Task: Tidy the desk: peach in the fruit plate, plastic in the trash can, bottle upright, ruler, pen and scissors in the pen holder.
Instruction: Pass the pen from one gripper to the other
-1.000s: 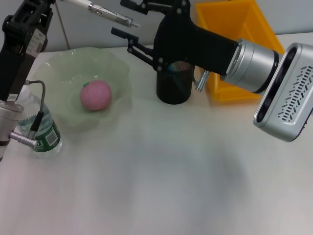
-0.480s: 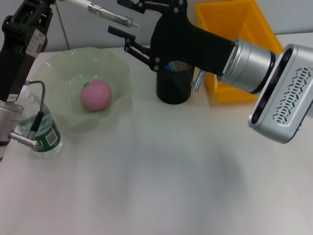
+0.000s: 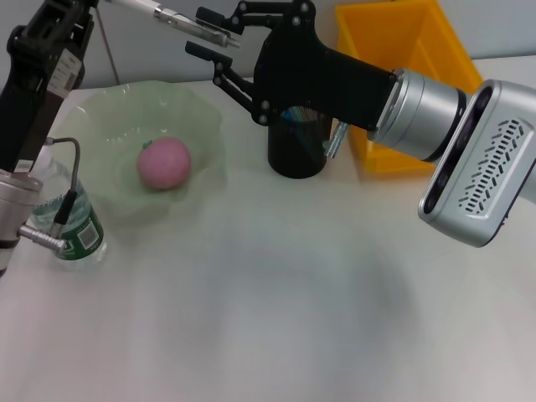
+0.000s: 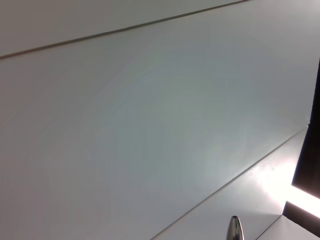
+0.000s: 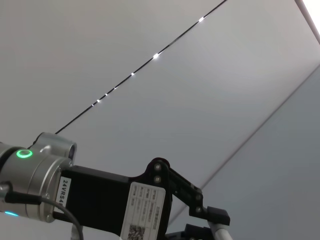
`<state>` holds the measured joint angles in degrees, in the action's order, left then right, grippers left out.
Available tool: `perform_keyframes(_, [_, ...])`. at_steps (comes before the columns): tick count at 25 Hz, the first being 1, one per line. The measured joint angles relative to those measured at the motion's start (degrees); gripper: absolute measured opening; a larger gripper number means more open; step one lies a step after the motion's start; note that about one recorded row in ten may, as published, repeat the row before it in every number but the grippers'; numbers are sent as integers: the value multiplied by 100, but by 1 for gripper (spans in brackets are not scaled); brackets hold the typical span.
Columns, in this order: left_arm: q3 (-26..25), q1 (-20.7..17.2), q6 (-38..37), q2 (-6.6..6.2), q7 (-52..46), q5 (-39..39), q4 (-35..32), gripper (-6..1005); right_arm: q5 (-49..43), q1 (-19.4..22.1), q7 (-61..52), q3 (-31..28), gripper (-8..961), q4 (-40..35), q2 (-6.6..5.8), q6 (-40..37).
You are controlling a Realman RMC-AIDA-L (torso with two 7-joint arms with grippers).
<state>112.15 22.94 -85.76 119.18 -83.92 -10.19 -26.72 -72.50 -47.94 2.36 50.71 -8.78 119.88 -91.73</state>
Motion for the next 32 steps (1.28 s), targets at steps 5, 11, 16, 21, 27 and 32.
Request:
perform_keyframes(5, [0,3,5,0,-2,0,0,149,-1,-3,2,0,264,-1,0,5])
perform_keyframes(11, [8,-8,7,0,-2,0,0,152,-1,-8,2,0,204,14,0,3])
perform_keyframes(16, [35,-6,8,-1,-2,-14,-2,153,0,-22,2,-2,173,56,-1,-4])
perform_keyframes(21, [65,6,8,-4,-2,-22,-9,155,0,-22,-17,-13,147,61,-1,-14])
perform_keyframes(27, [74,6,6,-2,-2,-21,-9,158,-1,-22,-23,-18,122,61,0,-28])
perform_keyframes(32, [88,-22,-6,4,21,20,-7,160,-4,-12,-37,-28,128,61,2,-31])
